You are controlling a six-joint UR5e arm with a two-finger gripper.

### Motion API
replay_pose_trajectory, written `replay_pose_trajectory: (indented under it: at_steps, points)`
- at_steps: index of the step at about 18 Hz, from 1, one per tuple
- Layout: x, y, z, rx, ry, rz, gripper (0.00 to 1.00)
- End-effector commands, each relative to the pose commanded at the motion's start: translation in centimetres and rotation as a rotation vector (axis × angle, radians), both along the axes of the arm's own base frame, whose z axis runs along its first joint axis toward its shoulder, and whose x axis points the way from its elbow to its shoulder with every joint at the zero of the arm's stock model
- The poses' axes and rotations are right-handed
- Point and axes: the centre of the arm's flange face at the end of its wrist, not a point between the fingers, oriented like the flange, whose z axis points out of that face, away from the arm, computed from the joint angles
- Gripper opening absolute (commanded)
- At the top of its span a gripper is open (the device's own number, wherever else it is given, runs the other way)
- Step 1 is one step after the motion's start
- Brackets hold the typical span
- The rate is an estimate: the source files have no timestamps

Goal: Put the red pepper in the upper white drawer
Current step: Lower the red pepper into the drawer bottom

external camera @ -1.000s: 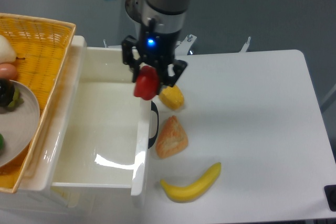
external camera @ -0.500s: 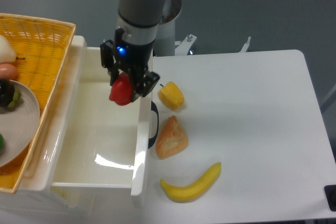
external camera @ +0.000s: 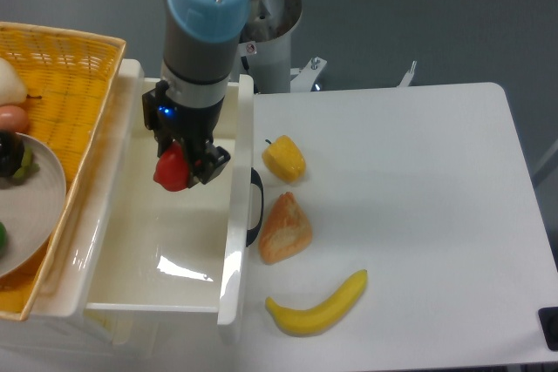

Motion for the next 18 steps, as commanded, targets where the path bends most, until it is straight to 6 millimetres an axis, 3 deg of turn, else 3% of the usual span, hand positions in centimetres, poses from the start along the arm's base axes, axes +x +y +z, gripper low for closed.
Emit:
replay_pose_trajectory:
  at_steps: [4, 14, 18]
  points:
    - [0.4, 1.2, -3.0, -0.017, -0.001, -0.047, 0.2]
    - [0.0, 1.8, -6.0, -0.041, -0.015, -0.136, 0.2]
    - [0.0, 1.9, -6.1, -0.041, -0.014, -0.137, 0.21]
